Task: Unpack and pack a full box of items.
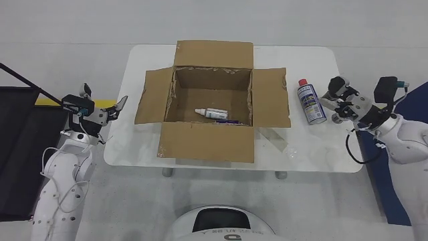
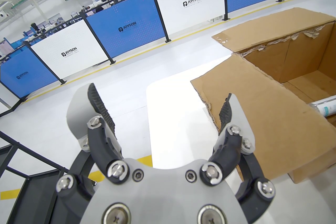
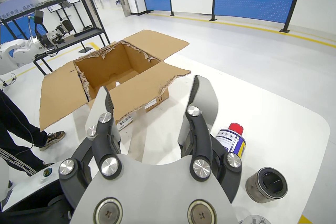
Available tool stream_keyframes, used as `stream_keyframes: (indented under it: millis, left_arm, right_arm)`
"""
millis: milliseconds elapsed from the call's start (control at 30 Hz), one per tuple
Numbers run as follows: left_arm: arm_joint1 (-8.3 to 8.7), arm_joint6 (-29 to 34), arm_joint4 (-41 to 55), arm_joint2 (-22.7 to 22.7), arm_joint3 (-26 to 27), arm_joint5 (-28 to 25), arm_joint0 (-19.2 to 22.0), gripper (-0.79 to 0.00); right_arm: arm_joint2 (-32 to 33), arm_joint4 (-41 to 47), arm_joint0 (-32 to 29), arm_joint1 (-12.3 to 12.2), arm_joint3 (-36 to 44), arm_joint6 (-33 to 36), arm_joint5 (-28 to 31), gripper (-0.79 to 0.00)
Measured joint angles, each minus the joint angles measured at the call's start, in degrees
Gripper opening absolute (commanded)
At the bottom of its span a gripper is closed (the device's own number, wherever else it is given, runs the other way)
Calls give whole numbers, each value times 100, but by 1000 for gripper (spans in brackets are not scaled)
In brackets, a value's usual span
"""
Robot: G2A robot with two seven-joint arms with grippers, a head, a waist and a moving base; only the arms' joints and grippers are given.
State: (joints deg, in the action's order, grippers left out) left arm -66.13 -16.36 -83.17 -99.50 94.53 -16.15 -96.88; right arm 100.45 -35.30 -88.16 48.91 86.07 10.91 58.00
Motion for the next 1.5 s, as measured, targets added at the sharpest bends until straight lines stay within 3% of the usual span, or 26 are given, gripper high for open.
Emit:
stream_keyframes:
  millis: [267, 367, 667, 867, 933, 1267, 1333, 1467, 1500]
  left_arm:
    - [0, 0, 0, 0, 0, 0, 0, 0]
    - [0, 0, 0, 0, 0, 0, 0, 0]
    - [0, 0, 0, 0, 0, 0, 0, 0]
    - [0, 0, 0, 0, 0, 0, 0, 0]
    - [0, 0, 0, 0, 0, 0, 0, 0]
    - [0, 0, 0, 0, 0, 0, 0, 0]
    - [0, 0, 0, 0, 0, 0, 0, 0]
    - [0, 0, 0, 0, 0, 0, 0, -43]
    - [0, 0, 0, 0, 0, 0, 0, -3]
  right_arm:
    - [-1, -22, 0, 2, -4, -11, -2, 0]
    - [-338, 333, 190, 32, 15, -110, -101, 0]
    - [-2891, 971, 2365, 137, 253, 719, 0, 0]
    - [-4426, 2231, 3618, 286, -454, 1122, 0, 0]
    - [-4497, 2555, 3680, 290, -495, 1147, 0, 0]
    - [-4459, 2298, 3643, 288, -477, 1132, -2, 0]
    - [-4606, 2250, 3729, 333, -466, 1287, -212, 0]
    - [-5385, 1828, 4371, 630, -605, 2017, -1511, 0]
    - [-5640, 1907, 4599, 745, -811, 2172, -1671, 0]
